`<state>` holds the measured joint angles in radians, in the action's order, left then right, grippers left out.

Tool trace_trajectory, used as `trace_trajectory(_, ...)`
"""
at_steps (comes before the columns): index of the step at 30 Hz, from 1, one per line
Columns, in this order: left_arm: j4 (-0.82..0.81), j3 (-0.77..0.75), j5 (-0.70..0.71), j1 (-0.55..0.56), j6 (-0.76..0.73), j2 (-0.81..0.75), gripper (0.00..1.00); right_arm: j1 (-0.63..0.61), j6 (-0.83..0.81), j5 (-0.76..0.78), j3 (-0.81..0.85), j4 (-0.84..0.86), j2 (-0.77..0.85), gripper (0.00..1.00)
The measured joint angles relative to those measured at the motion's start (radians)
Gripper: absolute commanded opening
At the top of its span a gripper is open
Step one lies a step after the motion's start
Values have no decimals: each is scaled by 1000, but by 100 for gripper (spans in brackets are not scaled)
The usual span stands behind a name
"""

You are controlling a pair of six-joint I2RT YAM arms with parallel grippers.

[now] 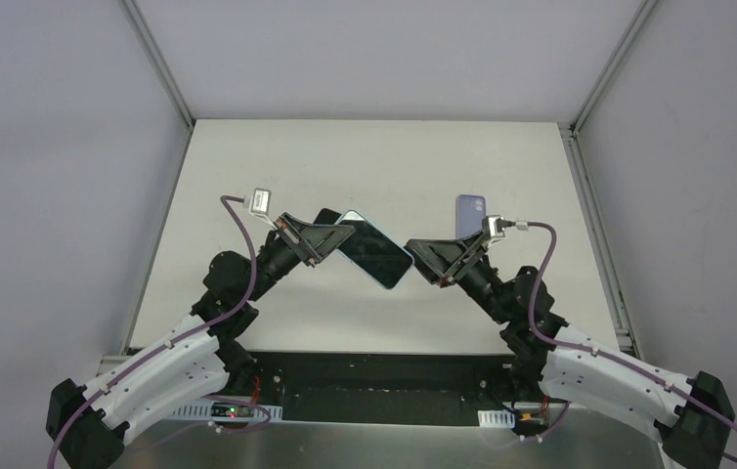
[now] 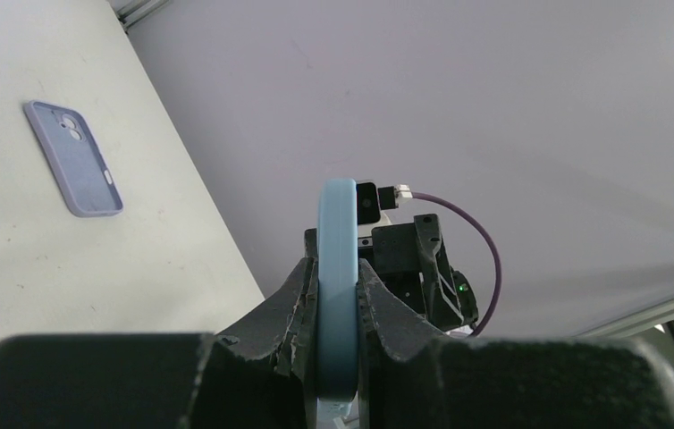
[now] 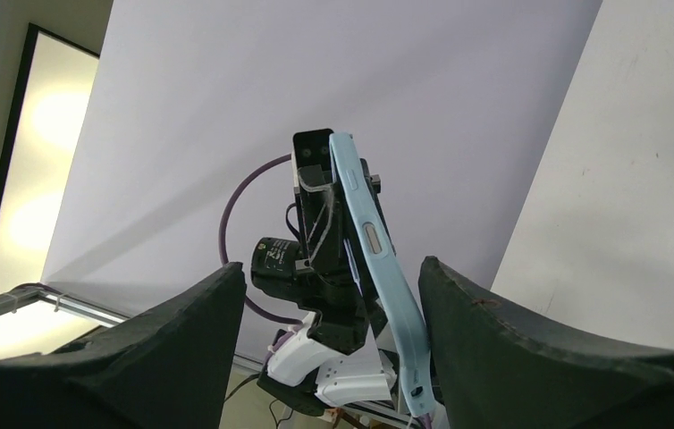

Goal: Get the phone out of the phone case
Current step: Remove the phone case from the phone.

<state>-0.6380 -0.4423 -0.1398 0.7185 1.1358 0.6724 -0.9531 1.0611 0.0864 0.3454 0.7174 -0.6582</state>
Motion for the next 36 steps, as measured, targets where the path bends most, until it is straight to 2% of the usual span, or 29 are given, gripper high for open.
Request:
trace_trajectory(15,-1,0,40,0,-2,-19,0,0,42,-19,-36,87,-60,54)
trace_trajectory(29,-39,0,45,0,3,-21,0,0,106,-1,-85,339,-203,43)
trace_trajectory(36,-50,0,45,0,8,-9,0,0,114,33,-96,439,-216,38)
